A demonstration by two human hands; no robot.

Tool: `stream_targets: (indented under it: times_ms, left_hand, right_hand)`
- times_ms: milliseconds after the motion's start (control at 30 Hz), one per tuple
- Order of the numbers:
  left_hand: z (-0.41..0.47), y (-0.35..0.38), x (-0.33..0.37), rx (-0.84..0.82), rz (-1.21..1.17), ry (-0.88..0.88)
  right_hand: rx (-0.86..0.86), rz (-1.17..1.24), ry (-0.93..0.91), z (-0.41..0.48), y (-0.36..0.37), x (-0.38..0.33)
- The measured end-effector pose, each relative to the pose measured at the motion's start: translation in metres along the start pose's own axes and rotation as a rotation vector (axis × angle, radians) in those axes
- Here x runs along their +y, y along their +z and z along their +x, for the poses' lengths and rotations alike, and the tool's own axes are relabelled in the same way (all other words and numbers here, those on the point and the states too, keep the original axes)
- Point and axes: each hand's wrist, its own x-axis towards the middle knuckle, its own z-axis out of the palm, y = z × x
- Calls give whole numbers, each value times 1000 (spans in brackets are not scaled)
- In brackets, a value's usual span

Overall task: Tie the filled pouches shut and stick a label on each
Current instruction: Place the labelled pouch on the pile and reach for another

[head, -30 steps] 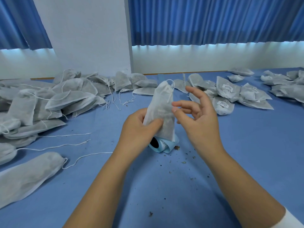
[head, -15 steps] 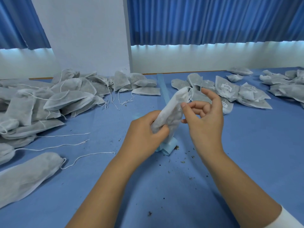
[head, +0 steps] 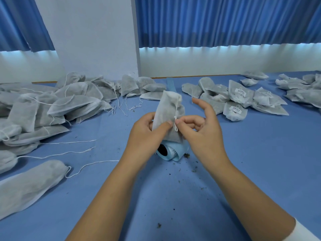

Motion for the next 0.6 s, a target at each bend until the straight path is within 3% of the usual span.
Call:
stream_targets:
  times_ms: [133,300,500,600]
  left_hand:
    - [-2,-1,-2,-91,46,56]
    - [-1,0,-2,-64,53,63]
    - [2,-6,1,17,5,-50]
    - [0,-7,5,13,34,-60]
  right_hand:
    - [-9,75,37,2,-3,-1]
    - [-35,141,66,2,-4,-2]
    - [125,69,-2,11,-19,-10]
    - [-16,91,19,13,-24,-15]
